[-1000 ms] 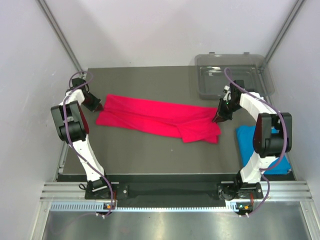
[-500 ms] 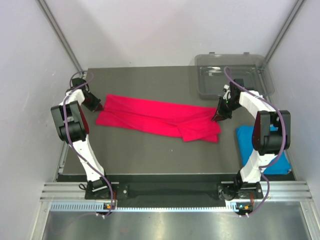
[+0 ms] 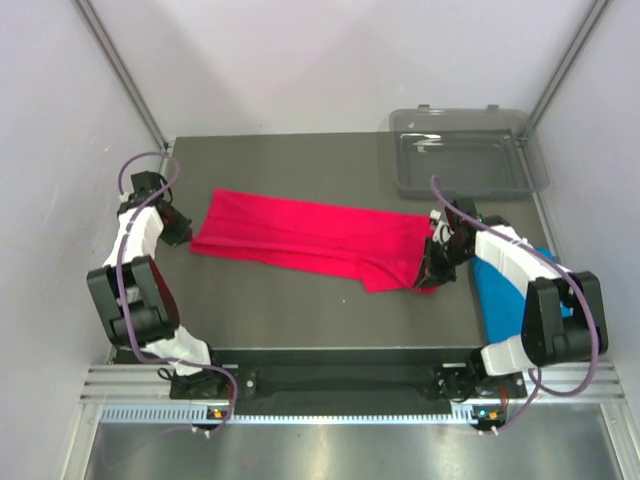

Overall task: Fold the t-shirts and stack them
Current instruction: Fold the tshirt

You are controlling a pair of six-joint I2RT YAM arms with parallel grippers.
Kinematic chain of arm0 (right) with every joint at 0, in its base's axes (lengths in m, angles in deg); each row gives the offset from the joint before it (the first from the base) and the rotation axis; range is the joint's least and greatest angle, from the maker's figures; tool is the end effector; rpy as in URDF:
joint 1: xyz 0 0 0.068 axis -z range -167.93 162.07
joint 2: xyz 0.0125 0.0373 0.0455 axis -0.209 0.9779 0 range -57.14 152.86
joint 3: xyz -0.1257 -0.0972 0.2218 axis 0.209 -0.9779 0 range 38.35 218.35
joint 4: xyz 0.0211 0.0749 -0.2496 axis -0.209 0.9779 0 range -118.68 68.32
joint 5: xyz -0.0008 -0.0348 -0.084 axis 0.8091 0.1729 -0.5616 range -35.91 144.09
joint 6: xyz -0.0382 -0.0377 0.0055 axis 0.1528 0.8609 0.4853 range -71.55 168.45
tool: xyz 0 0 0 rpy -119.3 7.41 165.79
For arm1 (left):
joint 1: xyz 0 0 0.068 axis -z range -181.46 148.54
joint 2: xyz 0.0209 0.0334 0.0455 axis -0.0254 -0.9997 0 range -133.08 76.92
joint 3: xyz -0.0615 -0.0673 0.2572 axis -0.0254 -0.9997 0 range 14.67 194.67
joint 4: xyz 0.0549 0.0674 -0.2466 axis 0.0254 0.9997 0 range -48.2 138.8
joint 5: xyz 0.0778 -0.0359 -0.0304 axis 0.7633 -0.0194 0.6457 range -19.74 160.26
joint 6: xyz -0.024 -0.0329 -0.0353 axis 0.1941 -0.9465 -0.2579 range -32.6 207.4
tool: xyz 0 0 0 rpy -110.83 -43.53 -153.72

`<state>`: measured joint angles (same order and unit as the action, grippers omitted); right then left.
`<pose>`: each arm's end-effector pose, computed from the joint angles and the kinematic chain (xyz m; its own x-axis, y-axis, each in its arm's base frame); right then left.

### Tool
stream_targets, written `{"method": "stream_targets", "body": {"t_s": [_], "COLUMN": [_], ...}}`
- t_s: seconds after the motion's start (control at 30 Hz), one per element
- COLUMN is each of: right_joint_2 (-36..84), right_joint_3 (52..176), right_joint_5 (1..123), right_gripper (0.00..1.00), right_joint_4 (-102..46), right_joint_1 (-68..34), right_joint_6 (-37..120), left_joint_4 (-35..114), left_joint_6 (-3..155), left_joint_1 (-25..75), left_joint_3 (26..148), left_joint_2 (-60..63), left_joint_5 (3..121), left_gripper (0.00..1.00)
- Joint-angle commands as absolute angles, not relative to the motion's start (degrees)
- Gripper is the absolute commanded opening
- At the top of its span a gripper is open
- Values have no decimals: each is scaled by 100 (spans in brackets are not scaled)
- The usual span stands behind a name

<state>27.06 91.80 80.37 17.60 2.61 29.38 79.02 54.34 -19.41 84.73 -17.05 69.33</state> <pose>0.2523 0.0580 0.1992 -0.9886 0.1323 -0.0712 0.0822 0.8728 0.4811 0.3232 0.1040 0.2365 -0.5340 -0.7465 -0.3970 -0.7065 0.6519 -0.2756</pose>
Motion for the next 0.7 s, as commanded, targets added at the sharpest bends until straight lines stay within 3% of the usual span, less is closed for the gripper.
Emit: {"method": "stream_targets", "body": {"t_s": [0.0,0.3,0.67], "right_joint_2": [2065,597,-273], "right_joint_3": [8635,7518,7324], "right_joint_5": [8160,8229,7817], "right_gripper": [2,2,1], "right_joint_4": [1808,2317,2810], "right_joint_1": [178,178,-165], "right_joint_6": [2991,2833,2490], "left_joint_4": [8258,8671,8593], "left_joint_6": [5330,4926,4987], "left_joint_1": [-1991,-2237,-2606], "left_joint_3": [7824,6732,6107], "left_joint_2": [-960,685,899], "left_joint_5": [7553,8309,8520], "left_gripper": [0,0,0]}}
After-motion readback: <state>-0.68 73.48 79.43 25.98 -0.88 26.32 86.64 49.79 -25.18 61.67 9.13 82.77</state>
